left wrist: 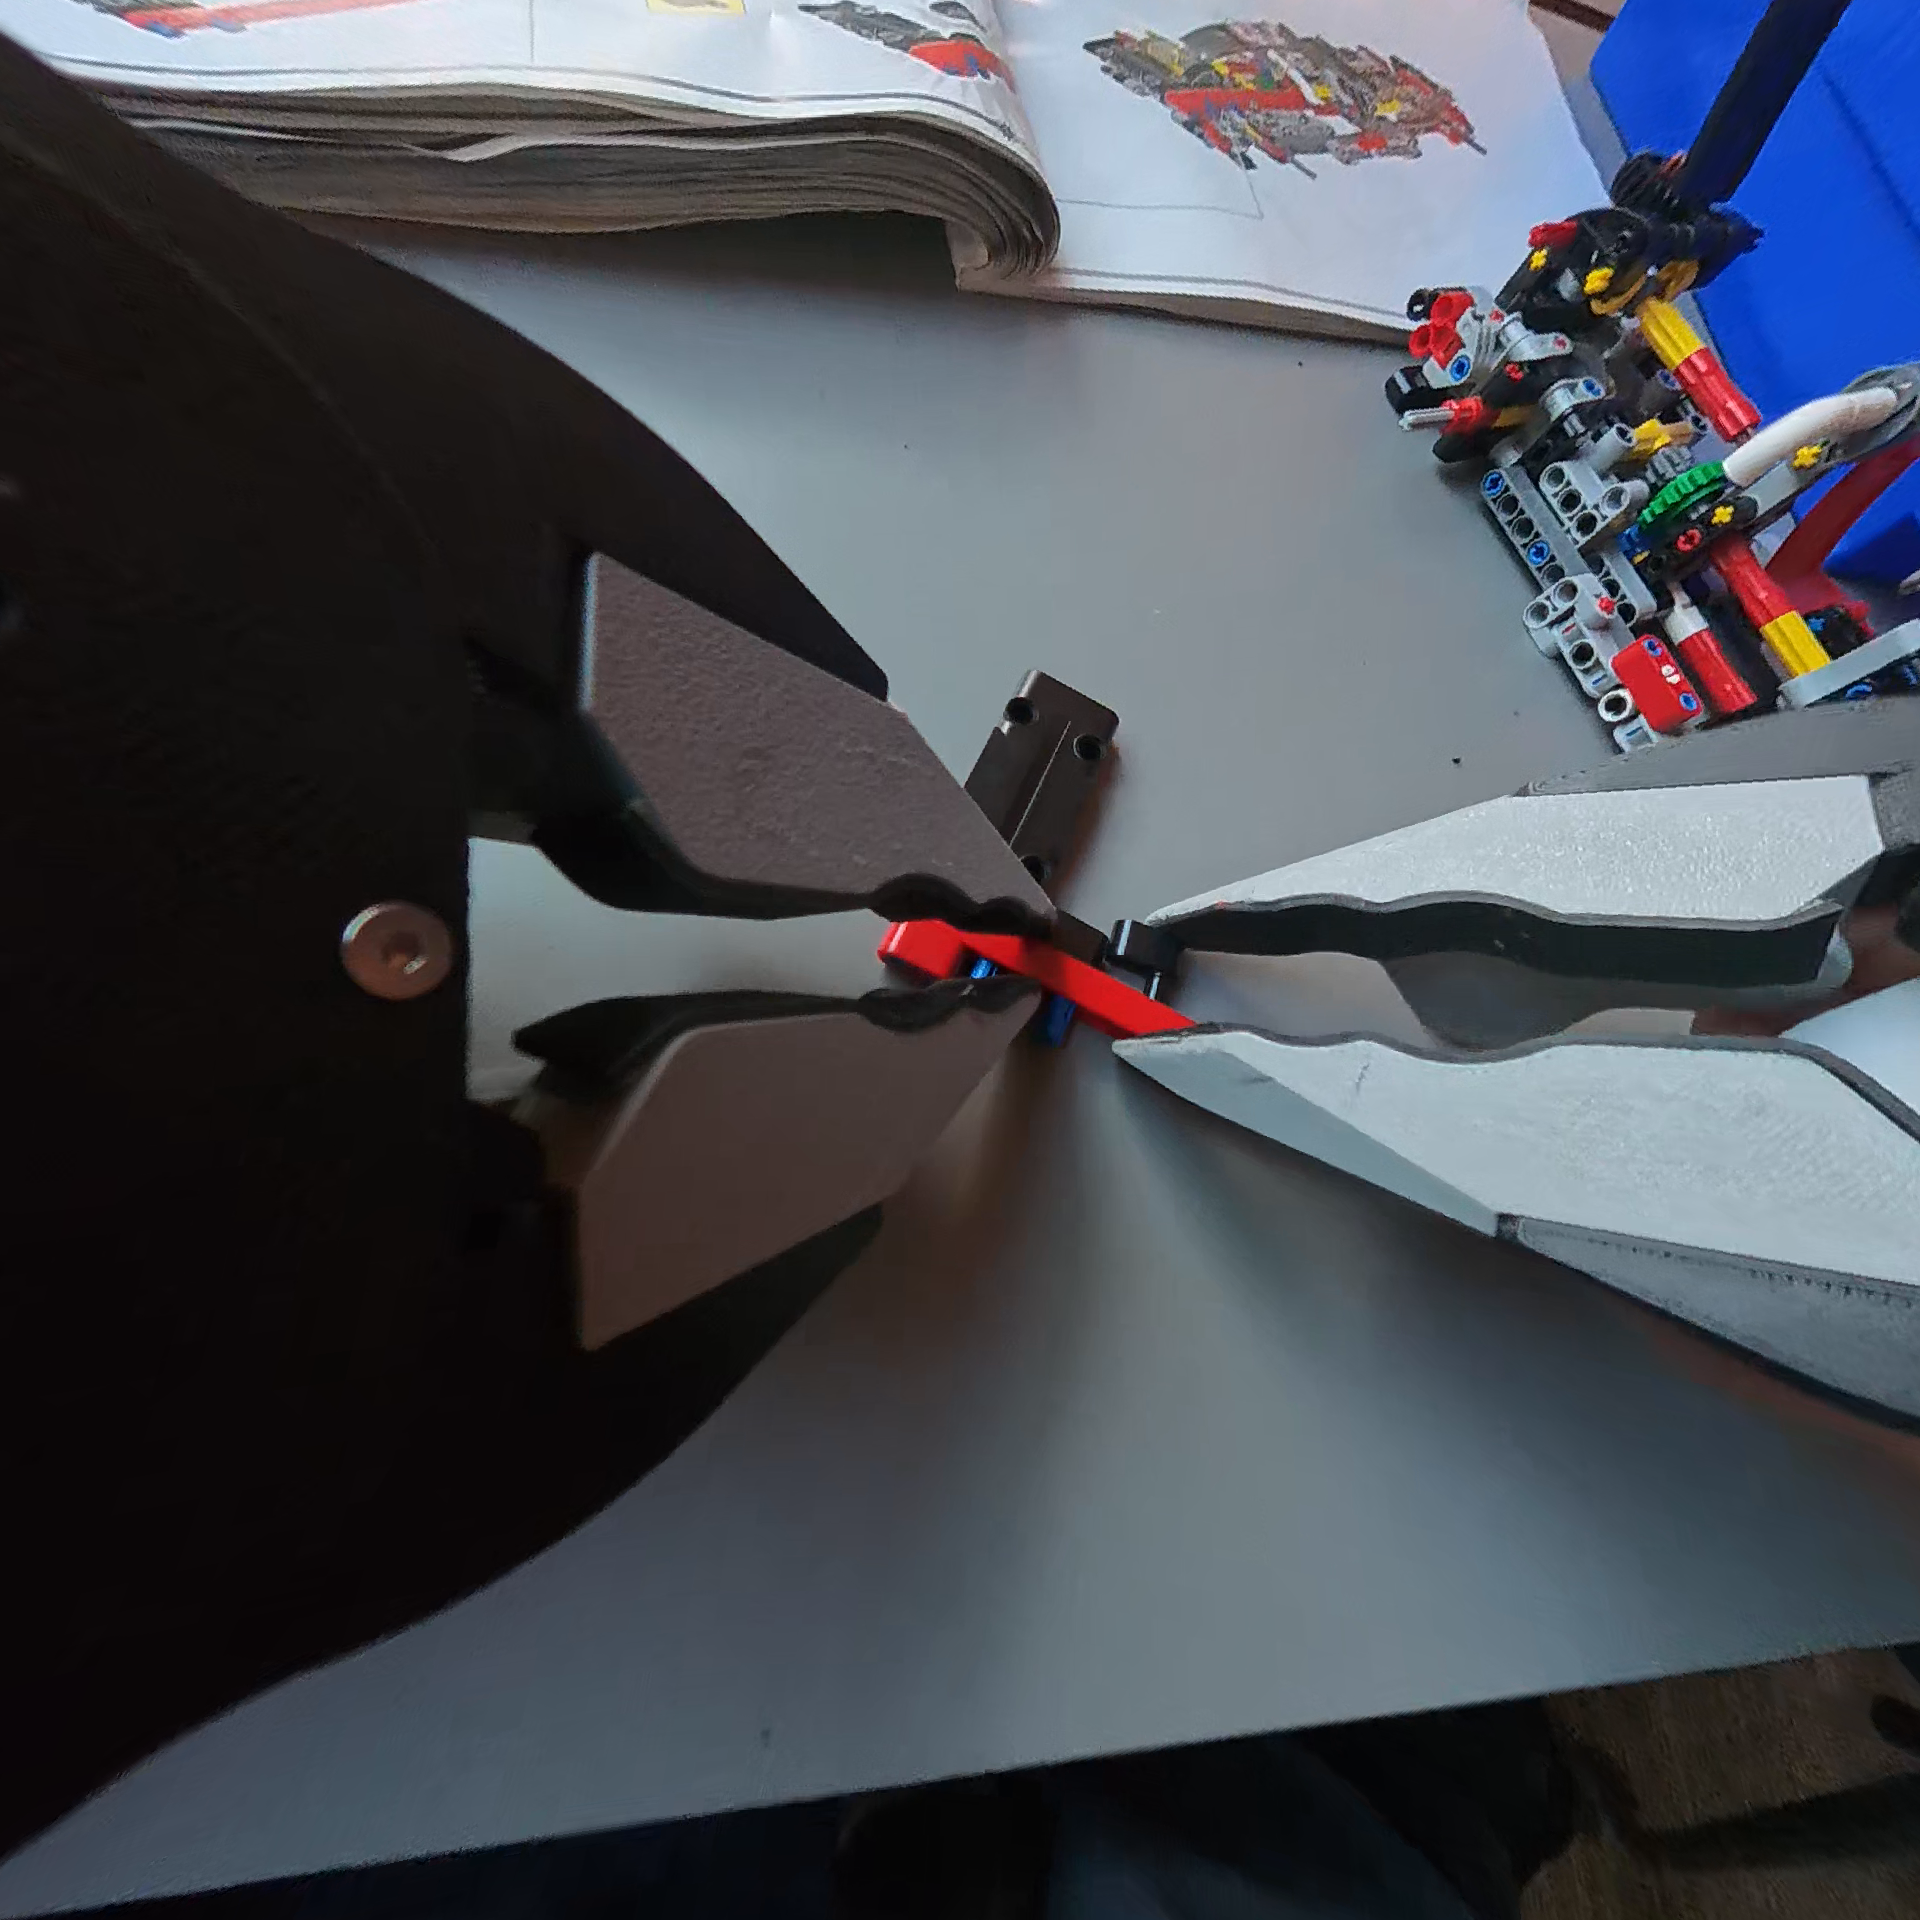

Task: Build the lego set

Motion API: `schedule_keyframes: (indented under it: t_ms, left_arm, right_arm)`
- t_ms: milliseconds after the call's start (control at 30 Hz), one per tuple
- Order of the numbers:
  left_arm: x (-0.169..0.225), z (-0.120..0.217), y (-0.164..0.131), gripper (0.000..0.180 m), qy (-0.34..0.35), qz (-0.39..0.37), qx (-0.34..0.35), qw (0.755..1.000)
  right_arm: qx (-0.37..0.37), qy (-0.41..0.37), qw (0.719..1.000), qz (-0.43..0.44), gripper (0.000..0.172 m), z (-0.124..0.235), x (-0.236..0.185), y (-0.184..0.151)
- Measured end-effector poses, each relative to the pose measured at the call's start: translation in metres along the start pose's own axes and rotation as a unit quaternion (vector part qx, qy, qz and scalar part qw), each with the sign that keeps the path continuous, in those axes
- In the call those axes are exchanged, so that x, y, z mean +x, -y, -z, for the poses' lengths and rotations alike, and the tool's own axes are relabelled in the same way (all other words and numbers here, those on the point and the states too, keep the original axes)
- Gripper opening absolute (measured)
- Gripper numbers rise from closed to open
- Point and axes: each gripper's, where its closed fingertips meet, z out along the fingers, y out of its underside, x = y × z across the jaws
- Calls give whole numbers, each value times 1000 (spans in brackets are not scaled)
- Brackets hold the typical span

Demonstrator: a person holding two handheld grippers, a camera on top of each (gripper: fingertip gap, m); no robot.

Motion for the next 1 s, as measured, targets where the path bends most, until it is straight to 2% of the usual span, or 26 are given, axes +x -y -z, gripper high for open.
schedule_keyframes:
  t_ms: [133,267,433,600,667,900,1000]
  left_arm:
    - [-2,-1,-1,6,10,-2,-3,1000]
    - [-4,-2,0,5,24,11,-7,1000]
    - [-4,-3,0,6,40,29,-17,999]
    - [-5,-3,1,5,52,34,-21,998]
    - [-5,-3,1,5,47,39,-20,998]
    - [-8,-4,0,6,56,38,-21,997]
    - [-8,-4,1,6,54,40,-20,998]
  right_arm:
    - [-1,-23,1000,-2,22,0,4,0]
    - [6,-14,995,-97,21,1,7,1]
    - [-22,-72,996,-49,22,2,7,-2]
    - [-7,-105,994,-7,20,2,7,-1]
    - [-5,-87,996,-14,20,2,7,-2]
    - [10,-29,993,-116,21,1,11,0]
    - [2,-54,996,-74,21,2,11,-1]
